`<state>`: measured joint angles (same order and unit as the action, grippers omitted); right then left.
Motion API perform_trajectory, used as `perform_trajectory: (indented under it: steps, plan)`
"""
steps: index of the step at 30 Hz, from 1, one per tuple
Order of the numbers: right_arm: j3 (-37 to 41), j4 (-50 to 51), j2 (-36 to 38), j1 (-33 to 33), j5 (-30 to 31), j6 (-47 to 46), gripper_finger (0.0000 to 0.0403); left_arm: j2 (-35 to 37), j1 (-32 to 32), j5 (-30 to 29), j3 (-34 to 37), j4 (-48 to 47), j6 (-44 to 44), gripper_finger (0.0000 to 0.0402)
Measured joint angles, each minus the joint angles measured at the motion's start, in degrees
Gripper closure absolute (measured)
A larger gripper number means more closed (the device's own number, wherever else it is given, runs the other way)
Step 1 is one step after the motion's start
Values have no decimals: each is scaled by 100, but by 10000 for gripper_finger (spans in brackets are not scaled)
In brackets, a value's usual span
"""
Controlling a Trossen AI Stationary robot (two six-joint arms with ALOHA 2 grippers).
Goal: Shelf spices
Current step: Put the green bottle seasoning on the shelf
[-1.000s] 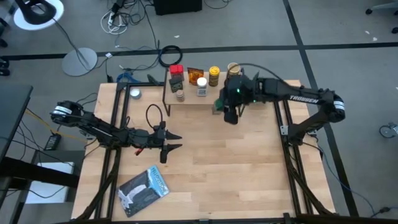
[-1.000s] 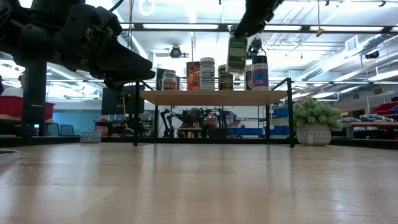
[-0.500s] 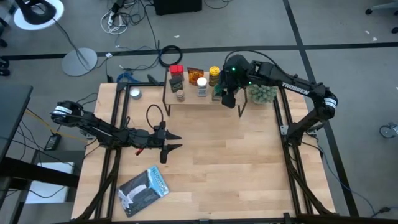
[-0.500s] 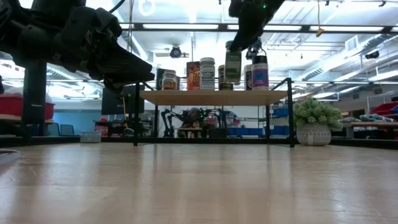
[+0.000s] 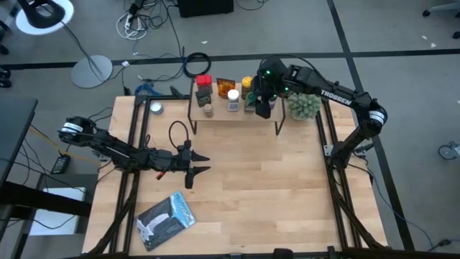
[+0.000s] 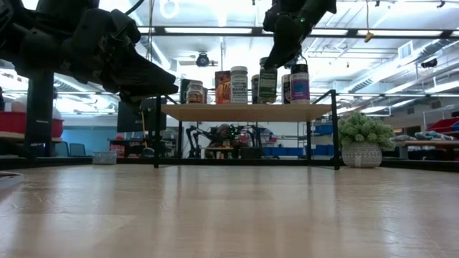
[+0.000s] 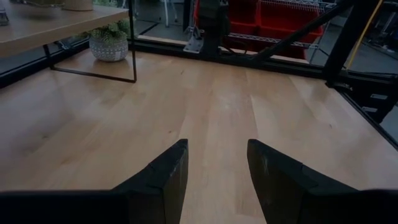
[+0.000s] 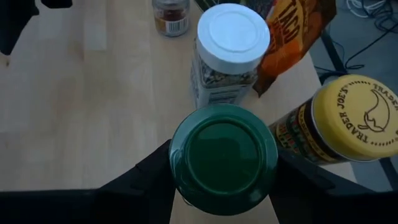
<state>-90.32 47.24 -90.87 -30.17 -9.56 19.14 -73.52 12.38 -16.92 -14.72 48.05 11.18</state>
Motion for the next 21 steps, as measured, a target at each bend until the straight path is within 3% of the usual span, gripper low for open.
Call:
perform_trajectory:
  steps: [21]
  plan:
    - [2, 2, -4, -3, -58, 2, 176, 0, 0, -18, 0, 7, -22, 232]
